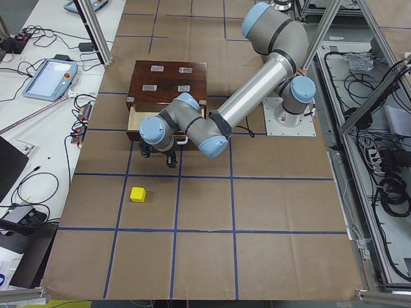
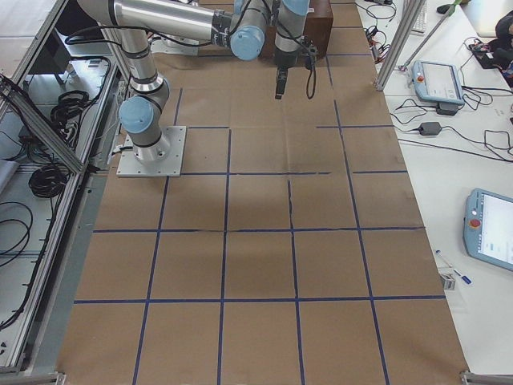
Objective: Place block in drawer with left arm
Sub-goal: 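Pull the drawer open away from the cabinet with the left gripper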
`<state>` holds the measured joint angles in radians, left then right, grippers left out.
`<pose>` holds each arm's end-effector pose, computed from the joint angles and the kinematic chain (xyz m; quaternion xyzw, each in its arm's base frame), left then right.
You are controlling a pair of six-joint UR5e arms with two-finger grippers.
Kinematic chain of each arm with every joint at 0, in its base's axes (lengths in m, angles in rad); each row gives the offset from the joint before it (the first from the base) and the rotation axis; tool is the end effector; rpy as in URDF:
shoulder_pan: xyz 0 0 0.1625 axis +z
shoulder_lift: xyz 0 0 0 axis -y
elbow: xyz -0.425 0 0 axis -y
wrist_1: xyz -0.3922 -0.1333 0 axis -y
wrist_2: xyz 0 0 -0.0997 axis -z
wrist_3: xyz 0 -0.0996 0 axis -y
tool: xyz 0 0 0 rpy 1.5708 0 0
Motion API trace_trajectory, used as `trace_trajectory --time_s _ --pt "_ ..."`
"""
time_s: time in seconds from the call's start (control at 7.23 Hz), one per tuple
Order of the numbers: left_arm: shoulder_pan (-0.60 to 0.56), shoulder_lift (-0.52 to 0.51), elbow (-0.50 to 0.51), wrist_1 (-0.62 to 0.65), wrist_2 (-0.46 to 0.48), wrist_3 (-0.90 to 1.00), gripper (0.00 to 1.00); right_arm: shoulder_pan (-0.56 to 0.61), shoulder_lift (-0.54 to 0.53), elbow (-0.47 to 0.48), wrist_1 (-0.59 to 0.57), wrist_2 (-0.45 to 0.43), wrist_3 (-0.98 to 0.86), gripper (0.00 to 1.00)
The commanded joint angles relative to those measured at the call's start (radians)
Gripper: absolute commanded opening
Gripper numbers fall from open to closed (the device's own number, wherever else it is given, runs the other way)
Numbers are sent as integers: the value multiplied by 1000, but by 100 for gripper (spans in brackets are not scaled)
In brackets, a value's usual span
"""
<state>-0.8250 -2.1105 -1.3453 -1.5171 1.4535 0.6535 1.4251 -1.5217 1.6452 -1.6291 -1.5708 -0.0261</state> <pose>0.3429 -0.5848 0.2846 0.0533 -0.9884 -0.0618 0.1280 0.0589 -0.5171 0.4328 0.0597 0.9977 0.0325 0.0028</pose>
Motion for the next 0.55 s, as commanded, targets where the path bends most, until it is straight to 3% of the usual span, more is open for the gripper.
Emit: trace_trajectory --time_s 0.0,0.42 --pt "13 -3 5 0 10 8 99 0 0 1 0 0 2 100" --pt "26 -34 40 -2 10 12 98 0 0 1 0 0 0 100"
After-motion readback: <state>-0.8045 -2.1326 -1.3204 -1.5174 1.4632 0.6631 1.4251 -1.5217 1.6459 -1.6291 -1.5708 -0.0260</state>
